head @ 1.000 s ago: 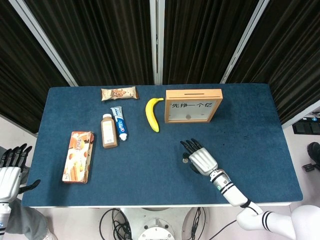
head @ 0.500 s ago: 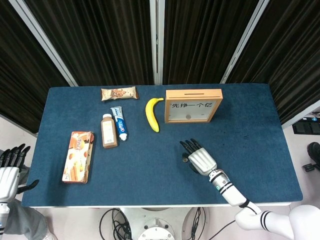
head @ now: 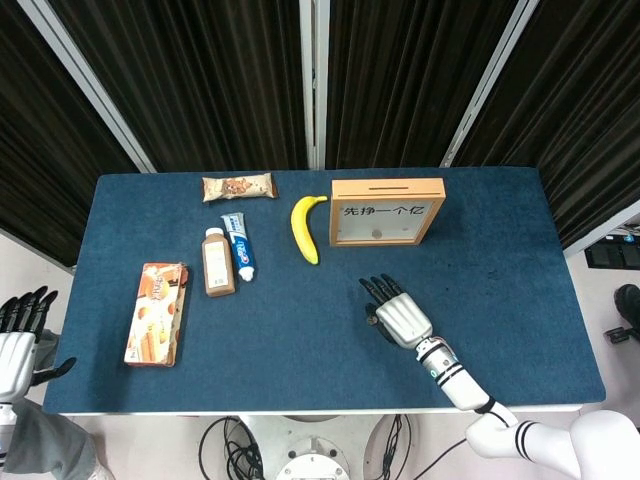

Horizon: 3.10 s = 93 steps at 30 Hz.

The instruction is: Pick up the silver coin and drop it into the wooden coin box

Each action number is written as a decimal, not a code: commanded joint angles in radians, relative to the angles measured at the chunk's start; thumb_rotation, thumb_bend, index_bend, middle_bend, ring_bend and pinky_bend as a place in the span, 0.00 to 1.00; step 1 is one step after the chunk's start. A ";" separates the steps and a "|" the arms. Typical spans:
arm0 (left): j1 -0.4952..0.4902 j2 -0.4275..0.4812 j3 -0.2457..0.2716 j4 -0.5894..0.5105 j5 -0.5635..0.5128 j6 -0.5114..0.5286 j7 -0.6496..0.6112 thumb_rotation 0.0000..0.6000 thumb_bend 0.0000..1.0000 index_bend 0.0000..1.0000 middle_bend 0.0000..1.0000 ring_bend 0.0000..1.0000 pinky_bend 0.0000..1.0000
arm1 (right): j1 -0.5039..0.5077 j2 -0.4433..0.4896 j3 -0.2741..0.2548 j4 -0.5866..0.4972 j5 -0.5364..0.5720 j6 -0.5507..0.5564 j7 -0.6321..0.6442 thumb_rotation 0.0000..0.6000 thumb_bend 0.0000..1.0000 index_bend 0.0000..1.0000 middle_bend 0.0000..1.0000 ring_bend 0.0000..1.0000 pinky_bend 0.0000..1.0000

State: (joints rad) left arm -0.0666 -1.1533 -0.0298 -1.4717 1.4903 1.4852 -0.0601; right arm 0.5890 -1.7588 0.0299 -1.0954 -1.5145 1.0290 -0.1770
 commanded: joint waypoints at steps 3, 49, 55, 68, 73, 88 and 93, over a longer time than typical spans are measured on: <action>0.000 -0.001 -0.001 0.010 0.001 0.001 -0.011 1.00 0.12 0.03 0.00 0.00 0.00 | 0.002 -0.008 0.003 0.012 0.001 0.004 0.004 1.00 0.37 0.52 0.03 0.00 0.00; 0.006 -0.004 0.001 0.022 0.002 0.003 -0.017 1.00 0.12 0.03 0.00 0.00 0.00 | 0.010 -0.011 -0.023 0.044 -0.065 0.061 0.059 1.00 0.37 0.48 0.04 0.00 0.00; 0.004 -0.004 0.002 0.023 0.002 -0.001 -0.017 1.00 0.12 0.03 0.00 0.00 0.00 | 0.010 -0.010 -0.020 0.046 -0.066 0.066 0.063 1.00 0.37 0.48 0.04 0.00 0.00; 0.005 -0.005 0.003 0.027 0.002 -0.002 -0.018 1.00 0.12 0.03 0.00 0.00 0.00 | 0.010 -0.016 -0.017 0.049 -0.059 0.063 0.056 1.00 0.38 0.58 0.04 0.00 0.00; 0.005 -0.004 0.004 0.028 0.004 -0.003 -0.021 1.00 0.12 0.03 0.00 0.00 0.00 | 0.010 -0.016 -0.015 0.049 -0.058 0.066 0.058 1.00 0.38 0.62 0.04 0.00 0.00; 0.009 -0.002 0.009 0.026 0.016 0.006 -0.032 1.00 0.12 0.03 0.00 0.00 0.00 | 0.005 0.233 0.108 -0.303 -0.119 0.292 0.020 1.00 0.34 0.68 0.04 0.00 0.00; 0.005 0.000 0.011 0.021 0.024 0.004 -0.023 1.00 0.12 0.03 0.00 0.00 0.00 | 0.016 0.349 0.198 -0.477 -0.111 0.336 -0.063 1.00 0.34 0.69 0.05 0.00 0.00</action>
State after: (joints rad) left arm -0.0614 -1.1531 -0.0185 -1.4502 1.5140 1.4895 -0.0839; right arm 0.5982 -1.4833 0.1653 -1.4848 -1.6257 1.3241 -0.1850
